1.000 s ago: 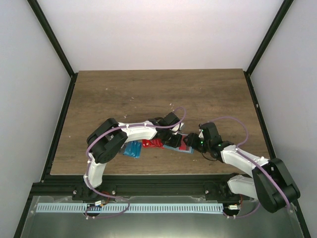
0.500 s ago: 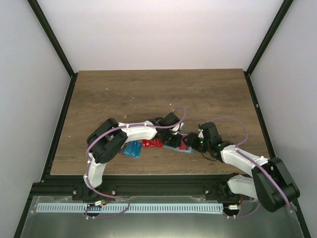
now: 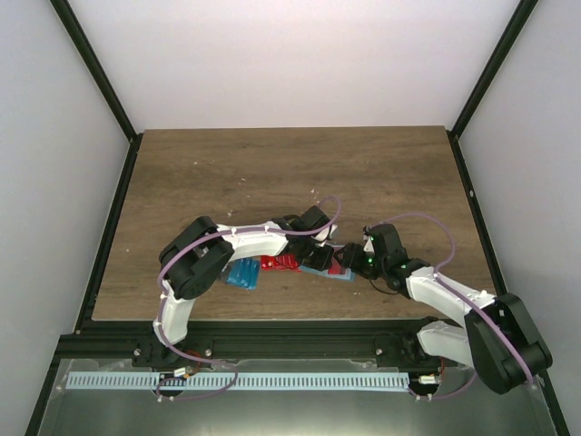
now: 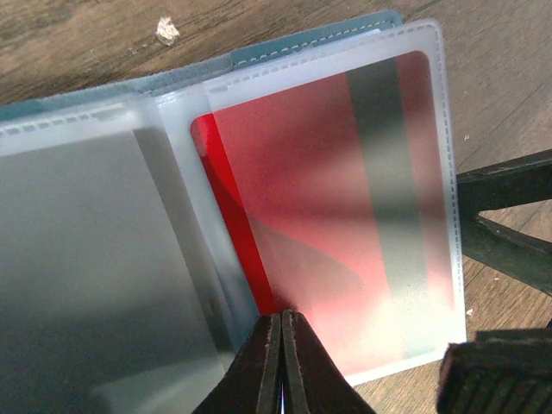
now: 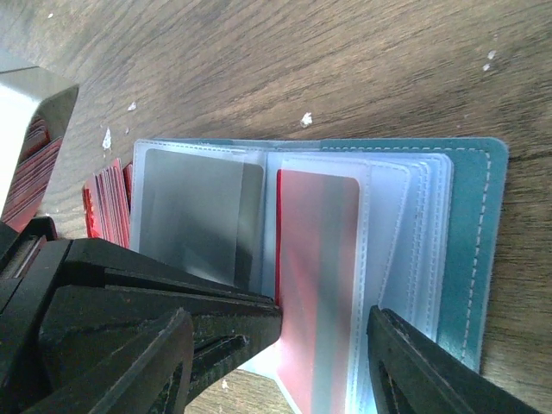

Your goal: Put the credit cards into the card holder

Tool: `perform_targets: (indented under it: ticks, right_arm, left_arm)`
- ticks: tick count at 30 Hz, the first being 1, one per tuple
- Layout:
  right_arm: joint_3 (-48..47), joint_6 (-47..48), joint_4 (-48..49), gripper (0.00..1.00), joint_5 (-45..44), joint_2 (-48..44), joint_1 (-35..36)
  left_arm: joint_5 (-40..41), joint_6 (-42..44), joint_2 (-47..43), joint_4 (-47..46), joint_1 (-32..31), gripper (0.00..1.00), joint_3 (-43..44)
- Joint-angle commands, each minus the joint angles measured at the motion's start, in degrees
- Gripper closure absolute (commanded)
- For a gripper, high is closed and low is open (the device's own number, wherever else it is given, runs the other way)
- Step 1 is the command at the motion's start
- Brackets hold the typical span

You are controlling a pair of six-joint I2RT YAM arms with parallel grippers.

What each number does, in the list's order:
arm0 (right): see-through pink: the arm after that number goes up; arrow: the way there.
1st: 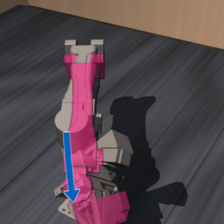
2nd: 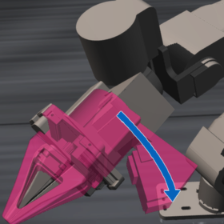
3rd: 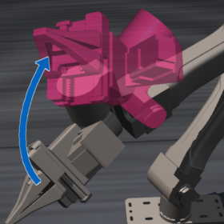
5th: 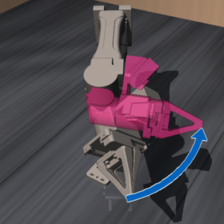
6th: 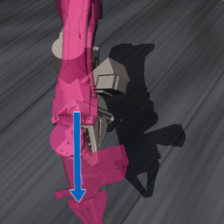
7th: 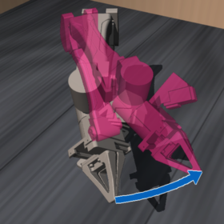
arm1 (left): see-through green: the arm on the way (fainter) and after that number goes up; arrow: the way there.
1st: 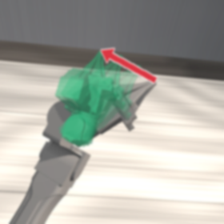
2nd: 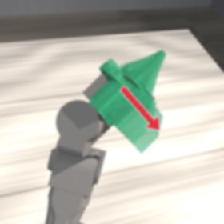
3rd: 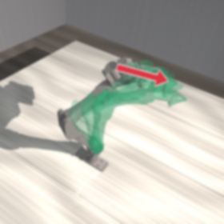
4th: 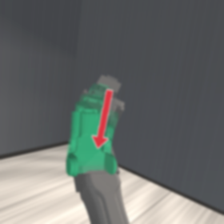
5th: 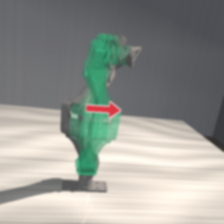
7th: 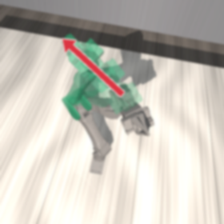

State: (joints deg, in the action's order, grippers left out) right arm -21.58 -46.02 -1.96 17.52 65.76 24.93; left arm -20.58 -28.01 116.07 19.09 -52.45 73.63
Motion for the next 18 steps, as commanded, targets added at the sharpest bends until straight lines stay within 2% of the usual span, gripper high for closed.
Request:
perform_targets:
  ticks: [1, 18]
  right_arm:
    - [-1.0, 0.8, -1.5, 0.43, -0.3, -1.6, 0.1]
    - [-1.5, 1.0, 2.6, 0.43, 5.6, -0.1, 0.1]
  left_arm:
    - [0.9, 0.9, 0.6, 0.7, -0.3, 0.96, 0.3]
    - [1.2, 0.1, -4.8, 1.3, -0.4, 0.96, 0.3]
